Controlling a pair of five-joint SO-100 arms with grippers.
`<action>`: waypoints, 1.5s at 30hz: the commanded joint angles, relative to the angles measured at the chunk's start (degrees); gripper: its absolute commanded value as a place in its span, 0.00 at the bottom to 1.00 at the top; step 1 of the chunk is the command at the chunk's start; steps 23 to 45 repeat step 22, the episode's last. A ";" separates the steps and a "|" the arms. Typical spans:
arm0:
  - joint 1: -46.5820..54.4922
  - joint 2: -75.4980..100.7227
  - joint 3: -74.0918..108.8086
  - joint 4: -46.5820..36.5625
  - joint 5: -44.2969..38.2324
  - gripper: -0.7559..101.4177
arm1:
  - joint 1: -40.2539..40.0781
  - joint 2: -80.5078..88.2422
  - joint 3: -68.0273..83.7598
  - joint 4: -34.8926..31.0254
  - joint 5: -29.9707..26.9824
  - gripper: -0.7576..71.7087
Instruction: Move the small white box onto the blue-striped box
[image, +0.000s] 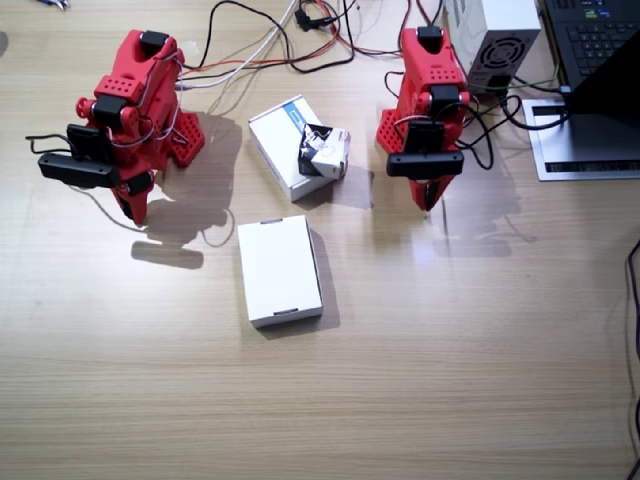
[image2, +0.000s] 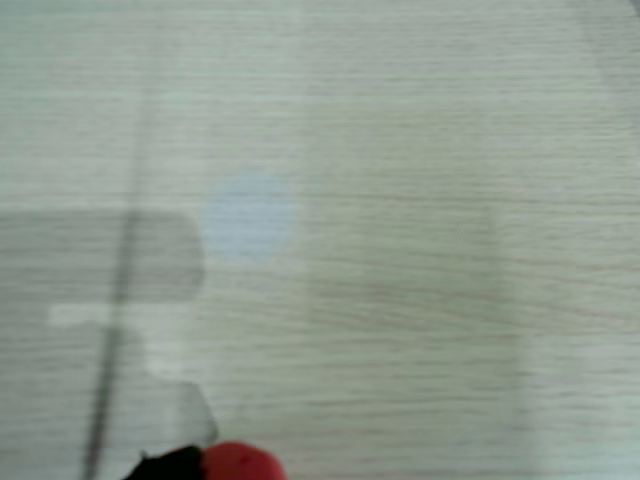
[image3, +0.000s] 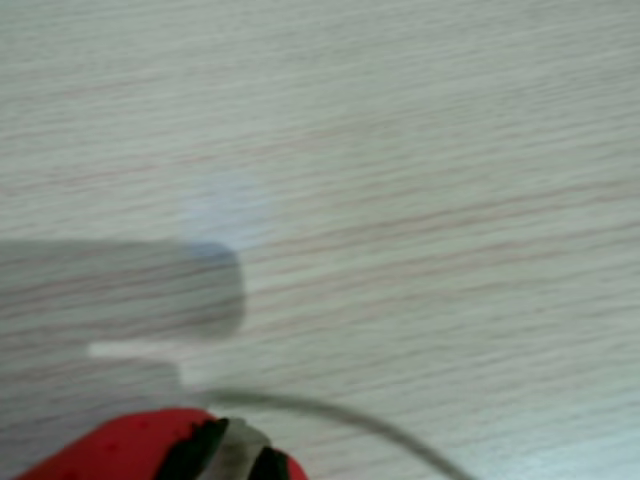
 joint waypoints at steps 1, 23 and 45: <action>0.88 1.93 -1.05 1.05 0.44 0.01 | -0.53 1.32 -0.62 1.41 -2.11 0.14; 0.88 1.93 -1.05 0.79 0.00 0.01 | -0.53 1.32 -0.62 1.41 -2.11 0.14; 0.88 1.93 -1.05 0.79 0.00 0.01 | -0.53 1.32 -0.62 1.41 -2.11 0.14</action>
